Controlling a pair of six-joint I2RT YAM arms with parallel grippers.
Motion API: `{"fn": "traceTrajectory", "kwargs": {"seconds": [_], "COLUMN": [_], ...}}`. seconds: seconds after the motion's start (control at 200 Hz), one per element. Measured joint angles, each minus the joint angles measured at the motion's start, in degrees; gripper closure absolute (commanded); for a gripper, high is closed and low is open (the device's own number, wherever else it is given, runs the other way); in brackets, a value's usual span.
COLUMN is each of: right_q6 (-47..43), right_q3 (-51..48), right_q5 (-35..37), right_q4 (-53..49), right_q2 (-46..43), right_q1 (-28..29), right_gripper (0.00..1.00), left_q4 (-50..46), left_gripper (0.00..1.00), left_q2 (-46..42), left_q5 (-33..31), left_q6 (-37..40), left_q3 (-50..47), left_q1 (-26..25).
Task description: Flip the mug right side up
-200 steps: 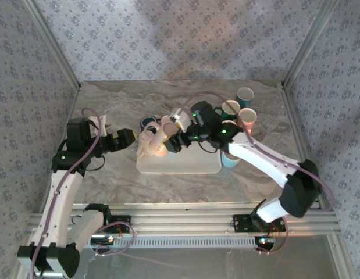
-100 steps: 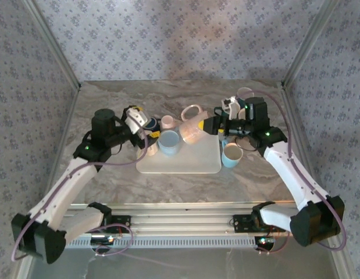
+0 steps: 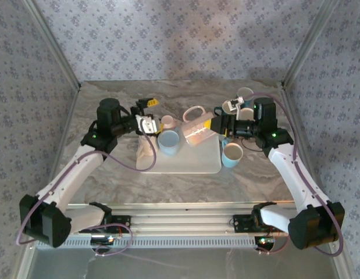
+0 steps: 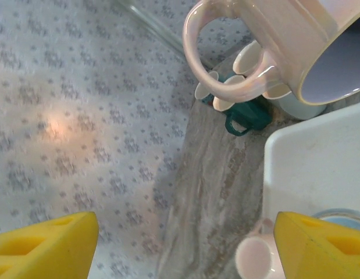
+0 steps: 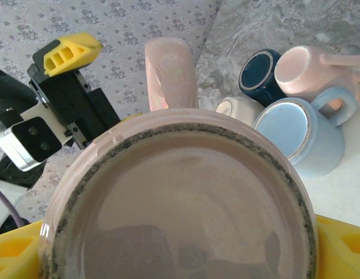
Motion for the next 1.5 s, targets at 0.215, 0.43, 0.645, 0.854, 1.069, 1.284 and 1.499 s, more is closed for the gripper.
{"fn": "traceTrajectory", "kwargs": {"seconds": [0.215,0.43,0.645,0.854,1.069,1.284,1.499], "right_q6": [-0.5,-1.6,-3.6,-4.6,-4.9,-5.0,-5.1], "right_q3": [-1.9,-3.7,-3.8,-3.8,-3.8,-3.8,-3.5], "right_q5": [2.4,4.7,5.3,2.9,0.4,0.3,-0.3], "right_q4": [1.0,3.0,6.0,7.2,7.1,6.6,6.5], "right_q2": [-2.7,-4.7,-4.7,-4.4,-2.8,-1.8,-0.3], "right_q1": [0.0,0.0,0.6,0.7,1.6,1.9,1.9], "right_gripper": [0.51,0.51,0.53,0.53,0.53,0.53,0.53], "left_q4": [0.6,-6.4,-22.0,-33.5,-40.8,-44.4,-45.4], "left_gripper": [0.22,0.21,0.23,0.31,0.44,0.49,0.52], "left_q2": [4.3,4.8,6.7,13.9,24.0,25.7,25.4], "left_q5": [0.7,0.6,1.7,3.8,9.3,12.4,9.9], "left_q6": [-12.7,-37.4,-50.3,-56.5,-63.6,-64.8,-64.2], "left_q3": [8.2,18.0,24.3,31.4,42.5,43.8,41.8], "left_q1": [0.0,-1.5,-7.6,-8.5,-7.8,-8.6,-8.6]}}
